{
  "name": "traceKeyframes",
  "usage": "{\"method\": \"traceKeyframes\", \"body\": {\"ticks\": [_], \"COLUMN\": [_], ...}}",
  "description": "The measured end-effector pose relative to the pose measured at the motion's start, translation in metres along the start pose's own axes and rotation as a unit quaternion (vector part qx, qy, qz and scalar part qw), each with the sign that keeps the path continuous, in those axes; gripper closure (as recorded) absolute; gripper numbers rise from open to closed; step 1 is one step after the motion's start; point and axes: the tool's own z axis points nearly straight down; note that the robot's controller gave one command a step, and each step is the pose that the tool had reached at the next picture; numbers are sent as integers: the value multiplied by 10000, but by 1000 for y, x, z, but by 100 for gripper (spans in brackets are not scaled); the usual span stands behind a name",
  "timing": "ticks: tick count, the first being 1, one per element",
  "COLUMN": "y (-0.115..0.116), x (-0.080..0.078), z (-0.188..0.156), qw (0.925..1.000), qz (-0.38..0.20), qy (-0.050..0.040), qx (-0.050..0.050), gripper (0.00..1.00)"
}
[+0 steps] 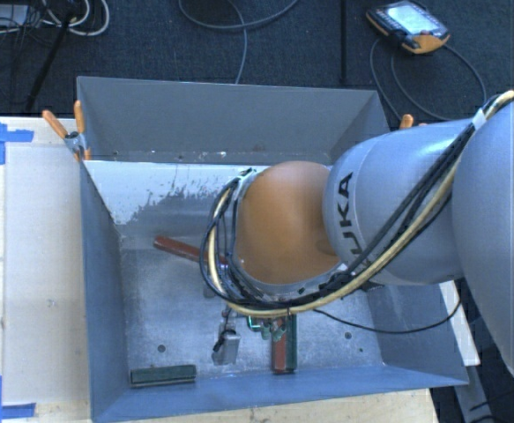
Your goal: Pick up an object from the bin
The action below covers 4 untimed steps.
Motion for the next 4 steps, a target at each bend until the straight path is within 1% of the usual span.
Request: {"method": "traceKeyframes", "body": {"ticks": [1, 2, 3, 4], "y": [0, -69, -27, -67], "x": [-2, -6, 4, 1], "z": [-4, 23, 18, 34], "qw": [10000, 9989, 9995, 9956], "qz": [19, -457, -298, -937], "qy": [-38, -39, -42, -39], "qx": [-12, -9, -6, -11], "gripper": [0, 0, 0, 0]}}
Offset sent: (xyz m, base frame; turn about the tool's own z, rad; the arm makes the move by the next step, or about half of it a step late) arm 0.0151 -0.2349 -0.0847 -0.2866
